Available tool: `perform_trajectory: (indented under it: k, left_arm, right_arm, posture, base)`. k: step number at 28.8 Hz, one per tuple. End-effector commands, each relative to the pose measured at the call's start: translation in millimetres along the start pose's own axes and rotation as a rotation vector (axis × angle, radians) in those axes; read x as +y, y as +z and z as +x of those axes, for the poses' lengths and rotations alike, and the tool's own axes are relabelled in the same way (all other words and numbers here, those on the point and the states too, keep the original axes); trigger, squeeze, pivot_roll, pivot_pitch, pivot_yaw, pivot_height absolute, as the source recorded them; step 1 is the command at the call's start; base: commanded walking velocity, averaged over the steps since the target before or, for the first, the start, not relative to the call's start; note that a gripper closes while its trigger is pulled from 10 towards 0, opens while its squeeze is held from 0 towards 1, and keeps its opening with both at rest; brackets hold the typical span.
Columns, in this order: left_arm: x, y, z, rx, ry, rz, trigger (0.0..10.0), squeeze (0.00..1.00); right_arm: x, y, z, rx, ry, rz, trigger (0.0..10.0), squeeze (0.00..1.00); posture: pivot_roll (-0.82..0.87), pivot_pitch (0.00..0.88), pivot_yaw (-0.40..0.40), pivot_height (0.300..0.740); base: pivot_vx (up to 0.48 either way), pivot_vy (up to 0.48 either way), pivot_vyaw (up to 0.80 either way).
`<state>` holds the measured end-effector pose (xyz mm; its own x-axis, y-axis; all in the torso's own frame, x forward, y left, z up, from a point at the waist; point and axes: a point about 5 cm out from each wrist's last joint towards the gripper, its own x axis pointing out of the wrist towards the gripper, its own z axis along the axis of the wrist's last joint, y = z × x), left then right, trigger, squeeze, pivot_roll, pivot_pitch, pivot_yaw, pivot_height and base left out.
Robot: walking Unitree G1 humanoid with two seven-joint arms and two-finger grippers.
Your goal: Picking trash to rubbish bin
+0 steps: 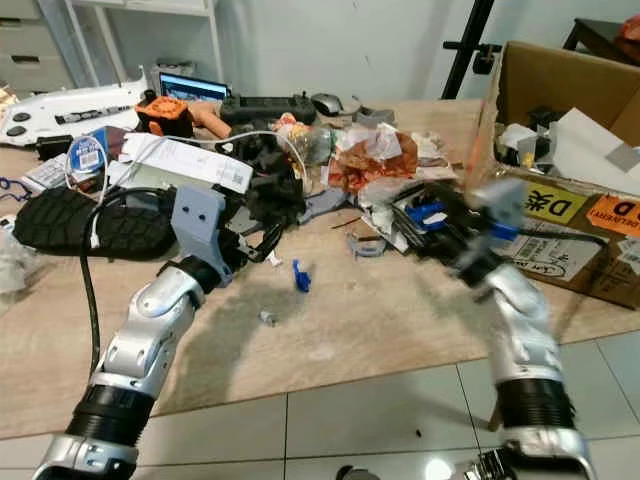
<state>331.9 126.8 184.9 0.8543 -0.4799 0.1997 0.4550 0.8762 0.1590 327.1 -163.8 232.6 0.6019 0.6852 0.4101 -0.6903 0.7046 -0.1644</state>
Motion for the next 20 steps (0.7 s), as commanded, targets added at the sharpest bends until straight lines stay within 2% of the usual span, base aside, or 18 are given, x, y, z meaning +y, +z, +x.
perform_trajectory:
  k: [1,4,5,6,8,10,12,13,14,17,18,20]
  left_arm:
    - [0.1,-2,-1.5,0.010,0.009,0.006,10.0,0.00]
    - [1.0,-2,-2.2,0.010,0.016,0.008,10.0,0.00]
    - [2.1,-2,-2.2,0.009,0.028,0.012,10.0,0.00]
    - [2.7,-2,-1.5,0.007,0.038,0.017,10.0,0.00]
    - [3.2,-1,0.9,-0.001,0.054,0.035,10.0,0.00]
    - [3.0,0,2.2,-0.003,0.058,0.038,10.0,0.00]
    - [1.9,-2,1.9,0.013,0.054,0.024,10.0,0.00]
    - [1.7,-2,1.8,0.017,0.053,0.021,10.0,0.38]
    - [1.1,-4,1.2,0.030,0.052,0.019,10.0,1.00]
    - [-3.2,-8,0.5,0.046,0.031,-0.016,10.0,1.00]
    - [-6.1,-12,1.1,0.076,0.032,-0.026,10.0,1.00]
    - [-8.1,-14,2.7,0.101,0.042,-0.010,10.0,1.00]
  right_arm:
    - [17.4,9,19.2,-0.041,0.114,0.034,10.0,0.00]
    - [21.5,12,25.6,-0.058,0.138,0.043,10.0,0.00]
    - [26.4,11,34.7,-0.059,0.165,0.048,10.0,0.00]
    - [29.9,7,39.9,-0.039,0.188,0.044,10.0,0.00]
    - [31.6,-12,43.0,0.067,0.194,-0.007,10.0,0.00]
    - [29.6,-28,40.8,0.143,0.141,-0.009,10.0,0.00]
    - [27.3,-39,37.9,0.172,0.048,0.046,10.0,0.00]
    - [26.9,-42,37.2,0.176,0.028,0.060,10.0,0.00]
    - [26.5,-46,35.4,0.183,-0.004,0.084,10.0,0.00]
    - [24.0,-56,30.7,0.210,-0.072,0.092,10.0,0.00]
    - [23.6,-66,26.4,0.245,-0.120,0.129,10.0,0.00]
    - [26.6,-76,20.4,0.324,-0.102,0.104,10.0,0.00]
  posture:
    - [-0.02,0.170,-0.077,0.740]
    - [-0.02,0.170,-0.077,0.740]
    - [-0.03,0.169,-0.083,0.740]
    - [-0.02,0.168,-0.089,0.740]
    - [-0.02,0.167,-0.098,0.740]
    - [-0.02,0.167,-0.102,0.740]
    - [-0.02,0.167,-0.102,0.740]
    - [-0.02,0.167,-0.102,0.740]
    - [-0.02,0.167,-0.102,0.740]
    - [-0.02,0.167,-0.102,0.740]
    - [-0.02,0.166,-0.102,0.740]
    - [-0.02,0.164,-0.107,0.740]
  base:
    - [0.000,0.000,0.00]
    - [0.000,0.000,0.00]
    - [0.000,0.000,0.00]
    - [0.000,0.000,0.00]
    - [0.000,0.000,0.00]
    - [0.000,0.000,0.00]
    - [0.000,0.000,0.00]
    - [0.000,0.000,0.00]
    - [0.000,0.000,0.00]
    - [0.000,0.000,0.00]
    - [0.000,0.000,0.00]
    - [0.000,0.000,0.00]
